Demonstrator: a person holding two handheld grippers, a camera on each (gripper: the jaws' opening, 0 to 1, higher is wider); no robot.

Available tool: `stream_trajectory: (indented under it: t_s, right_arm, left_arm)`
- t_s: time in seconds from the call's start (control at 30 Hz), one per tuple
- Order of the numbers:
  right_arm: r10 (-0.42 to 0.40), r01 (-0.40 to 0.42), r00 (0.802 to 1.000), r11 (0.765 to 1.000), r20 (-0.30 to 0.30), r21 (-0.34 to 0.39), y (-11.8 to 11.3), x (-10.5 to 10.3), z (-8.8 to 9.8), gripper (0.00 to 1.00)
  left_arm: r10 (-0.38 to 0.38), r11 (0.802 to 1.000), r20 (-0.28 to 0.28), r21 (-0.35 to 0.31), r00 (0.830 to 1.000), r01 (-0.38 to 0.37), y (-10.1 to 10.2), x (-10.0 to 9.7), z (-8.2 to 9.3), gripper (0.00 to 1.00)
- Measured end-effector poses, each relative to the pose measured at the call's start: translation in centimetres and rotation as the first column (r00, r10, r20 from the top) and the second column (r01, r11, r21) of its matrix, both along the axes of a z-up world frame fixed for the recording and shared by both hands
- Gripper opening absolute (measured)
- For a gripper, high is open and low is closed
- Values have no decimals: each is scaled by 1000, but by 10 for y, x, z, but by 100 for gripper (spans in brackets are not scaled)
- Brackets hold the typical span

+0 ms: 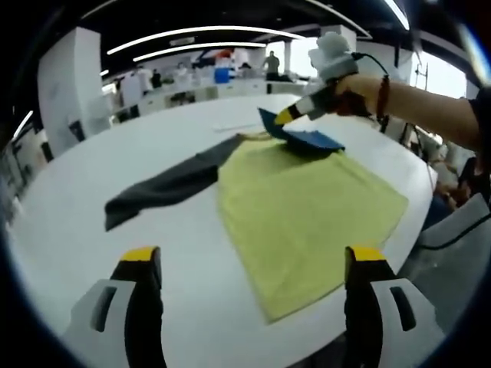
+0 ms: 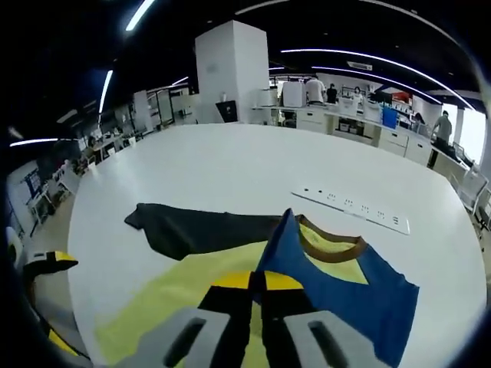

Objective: Fold the garment on the visible template until the final outline fits inside the template.

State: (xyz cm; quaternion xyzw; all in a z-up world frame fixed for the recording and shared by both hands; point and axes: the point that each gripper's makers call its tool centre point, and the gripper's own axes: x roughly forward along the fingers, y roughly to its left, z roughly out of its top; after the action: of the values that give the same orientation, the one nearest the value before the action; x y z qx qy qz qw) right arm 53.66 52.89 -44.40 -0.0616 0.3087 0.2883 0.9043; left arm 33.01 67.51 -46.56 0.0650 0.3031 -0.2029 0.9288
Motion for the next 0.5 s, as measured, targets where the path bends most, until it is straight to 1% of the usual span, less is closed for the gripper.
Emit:
stream_trajectory:
  t_s: [0.2,0.5]
  right_arm:
    - [13,-13,1000,1000,7,7,9,0,5,0]
    - [38,-38,999,999,13,25,26,-4,6,0]
  left_arm:
    - [-2,1000,2,5,1000,2,-1,-1,1,96]
    - [4,1000,-2,2,1000,-4,1,-2,-1,96]
